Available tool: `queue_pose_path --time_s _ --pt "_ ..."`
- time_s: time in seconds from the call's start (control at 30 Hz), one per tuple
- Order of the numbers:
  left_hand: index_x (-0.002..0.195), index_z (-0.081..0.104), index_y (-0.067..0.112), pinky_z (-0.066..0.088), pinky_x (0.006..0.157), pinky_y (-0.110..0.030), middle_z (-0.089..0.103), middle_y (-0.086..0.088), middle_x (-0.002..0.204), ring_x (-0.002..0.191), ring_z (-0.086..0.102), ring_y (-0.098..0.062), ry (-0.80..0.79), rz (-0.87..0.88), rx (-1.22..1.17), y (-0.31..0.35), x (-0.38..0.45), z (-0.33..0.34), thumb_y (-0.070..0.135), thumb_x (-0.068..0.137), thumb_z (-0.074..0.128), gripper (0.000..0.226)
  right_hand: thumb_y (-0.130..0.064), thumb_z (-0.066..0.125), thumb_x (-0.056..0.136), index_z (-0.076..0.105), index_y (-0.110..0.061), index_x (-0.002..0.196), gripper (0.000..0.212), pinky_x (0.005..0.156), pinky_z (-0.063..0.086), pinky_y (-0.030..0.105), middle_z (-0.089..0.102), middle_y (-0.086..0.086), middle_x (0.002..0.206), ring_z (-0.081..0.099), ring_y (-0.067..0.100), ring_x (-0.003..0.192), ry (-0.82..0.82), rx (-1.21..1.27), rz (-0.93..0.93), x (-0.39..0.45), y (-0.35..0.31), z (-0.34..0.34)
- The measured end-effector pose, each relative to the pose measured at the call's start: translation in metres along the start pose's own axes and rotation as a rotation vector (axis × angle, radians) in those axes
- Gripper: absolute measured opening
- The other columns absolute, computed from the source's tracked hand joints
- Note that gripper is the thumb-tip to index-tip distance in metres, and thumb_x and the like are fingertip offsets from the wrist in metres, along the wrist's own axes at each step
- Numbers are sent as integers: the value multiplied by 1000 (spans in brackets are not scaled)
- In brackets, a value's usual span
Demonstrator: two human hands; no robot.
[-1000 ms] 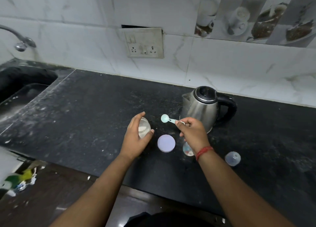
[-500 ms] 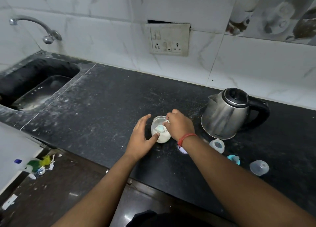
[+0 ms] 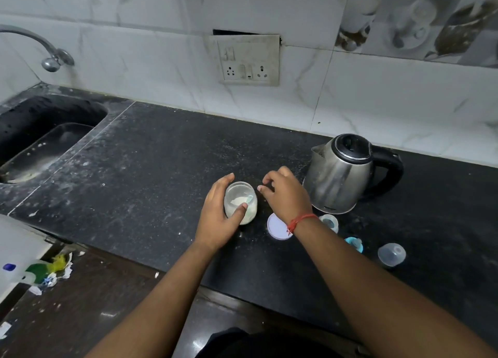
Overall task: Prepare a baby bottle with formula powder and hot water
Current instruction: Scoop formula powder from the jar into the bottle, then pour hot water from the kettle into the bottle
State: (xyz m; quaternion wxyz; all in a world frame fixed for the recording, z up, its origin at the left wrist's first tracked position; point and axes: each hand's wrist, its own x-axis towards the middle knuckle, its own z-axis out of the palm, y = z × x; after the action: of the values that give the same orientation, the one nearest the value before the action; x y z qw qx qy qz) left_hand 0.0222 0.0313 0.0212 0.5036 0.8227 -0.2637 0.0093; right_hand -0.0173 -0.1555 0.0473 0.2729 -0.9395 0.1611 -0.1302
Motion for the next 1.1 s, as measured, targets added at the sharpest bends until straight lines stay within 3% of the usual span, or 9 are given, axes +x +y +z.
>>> queue_pose_path --time_s 0.1,0.27,0.33,0.43,0.57,0.87,0.93,1.0,1.1 --pt "146 47 21 39 114 -33 49 8 149 140 45 -12 2 81 3 16 3 13 24 88 68 63 -37 68 92 65 -22 96 16 70 54 38 53 -6 101 61 18 80 83 45 20 -11 17 -18" --pt "146 48 17 32 117 -22 48 9 151 143 41 -9 -82 165 -19 44 5 42 22 88 69 61 -34 69 92 66 -22 99 14 73 53 32 52 -11 101 58 10 77 206 151 70 -32 45 -56" --pt "146 48 15 31 117 -23 48 7 152 143 41 -8 -128 173 -37 52 6 55 22 89 70 61 -31 70 92 66 -20 98 13 75 51 29 53 -11 100 56 5 79 255 174 92 -42 59 -71" --pt "145 48 16 33 116 -25 50 7 150 142 43 -7 -202 177 -53 60 6 77 24 89 69 60 -27 73 90 67 -19 95 11 75 54 34 53 -11 98 54 4 74 316 179 147 -54 85 -91" --pt "144 49 23 29 111 -11 49 17 144 137 39 8 -282 146 -64 72 2 102 30 88 69 60 -27 74 88 67 -22 94 10 73 56 37 54 -8 97 55 6 70 346 181 255 -67 118 -112" --pt "148 45 20 25 100 3 47 13 147 133 40 5 -446 29 -28 74 -1 143 25 89 79 69 -24 77 86 64 -21 95 15 73 50 31 54 -1 97 55 11 72 359 232 427 -67 176 -133" --pt "147 44 19 31 107 -5 48 12 146 133 43 1 -481 4 -21 73 -1 148 25 87 80 71 -23 77 86 62 -20 99 20 70 44 23 52 -1 100 51 5 69 404 265 455 -58 184 -139" --pt "146 45 20 39 114 -26 51 10 145 134 48 -3 -521 -25 -43 69 -1 154 30 84 80 72 -20 78 85 61 -17 105 27 73 42 20 49 0 106 50 3 72 450 297 467 -45 190 -146" --pt "144 46 22 43 114 -35 55 9 143 134 51 -4 -558 -70 -48 64 -1 159 31 80 81 74 -15 80 83 59 -12 119 41 88 47 24 47 2 117 55 13 94 396 362 449 -20 198 -155"
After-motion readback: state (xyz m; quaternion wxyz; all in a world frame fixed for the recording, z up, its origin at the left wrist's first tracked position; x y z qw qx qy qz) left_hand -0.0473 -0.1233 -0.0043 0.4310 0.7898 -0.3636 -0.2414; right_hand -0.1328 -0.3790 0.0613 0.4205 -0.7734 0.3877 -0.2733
